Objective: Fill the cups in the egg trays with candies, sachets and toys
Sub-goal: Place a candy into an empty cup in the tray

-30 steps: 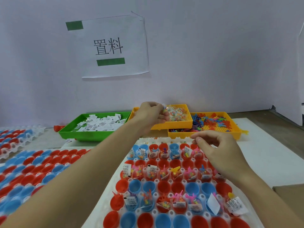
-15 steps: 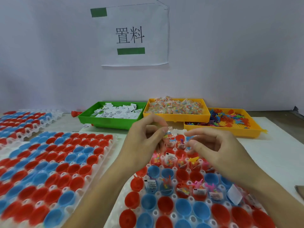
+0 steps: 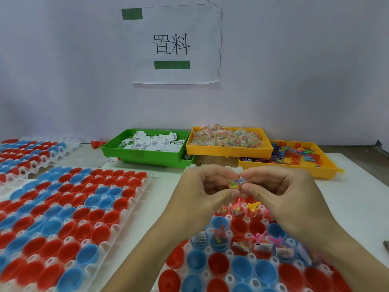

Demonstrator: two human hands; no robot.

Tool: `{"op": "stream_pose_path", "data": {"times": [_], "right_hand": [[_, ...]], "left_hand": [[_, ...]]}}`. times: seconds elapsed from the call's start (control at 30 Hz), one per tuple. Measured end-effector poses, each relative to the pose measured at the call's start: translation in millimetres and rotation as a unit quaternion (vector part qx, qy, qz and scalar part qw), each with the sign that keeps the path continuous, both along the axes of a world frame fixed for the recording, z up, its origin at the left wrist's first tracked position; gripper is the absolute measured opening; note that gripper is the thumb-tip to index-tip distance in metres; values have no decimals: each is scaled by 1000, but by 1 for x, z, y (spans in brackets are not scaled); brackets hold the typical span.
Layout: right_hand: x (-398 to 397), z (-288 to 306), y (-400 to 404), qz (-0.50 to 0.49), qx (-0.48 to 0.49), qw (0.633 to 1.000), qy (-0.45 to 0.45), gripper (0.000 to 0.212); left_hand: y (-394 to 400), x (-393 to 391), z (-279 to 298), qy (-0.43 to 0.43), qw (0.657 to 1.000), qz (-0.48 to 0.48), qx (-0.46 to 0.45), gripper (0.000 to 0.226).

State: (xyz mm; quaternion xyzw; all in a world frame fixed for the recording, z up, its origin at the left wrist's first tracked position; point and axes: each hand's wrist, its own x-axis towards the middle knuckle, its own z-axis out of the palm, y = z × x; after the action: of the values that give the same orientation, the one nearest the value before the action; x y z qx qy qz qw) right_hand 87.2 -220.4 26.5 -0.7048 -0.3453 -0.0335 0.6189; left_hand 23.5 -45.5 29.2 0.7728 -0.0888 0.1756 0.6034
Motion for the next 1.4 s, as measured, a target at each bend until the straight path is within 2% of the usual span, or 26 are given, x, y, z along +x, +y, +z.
{"op": "stream_pose_path", "data": {"times": [0.3,0.47,0.63,0.7,0.8,1.0,1.17,1.27,1.4], "right_hand": [[-4,-1,2,-27,-46,999,-7,30],[-6,4,1,-35,-78,996,-12,28],[-8,9,0,-61,-81,994,-38,21],[-8,9,0,-58,-85,994,-44,15],[-10,9,1,-42,-83,995,-41,16],[-13,11,3,-3,-77,997,-14,20],[-15,11,4,47,-83,995,18,18],[-18,11,5,75,-87,993,30,25],[-13,9,4,52,-97,994,17,20]], "left_hand": [[-1,2,-2,24,994,58,86,15],[-2,1,2,35,995,43,84,17],[-3,3,13,30,987,44,149,13],[-3,-1,11,13,991,47,128,13],[-3,-10,4,-1,996,60,60,17],[1,-15,-5,-17,997,73,9,24],[11,-19,-1,-5,1000,26,-5,19],[25,-23,3,16,1000,-1,6,11],[53,-31,14,79,995,-31,50,10]]}}
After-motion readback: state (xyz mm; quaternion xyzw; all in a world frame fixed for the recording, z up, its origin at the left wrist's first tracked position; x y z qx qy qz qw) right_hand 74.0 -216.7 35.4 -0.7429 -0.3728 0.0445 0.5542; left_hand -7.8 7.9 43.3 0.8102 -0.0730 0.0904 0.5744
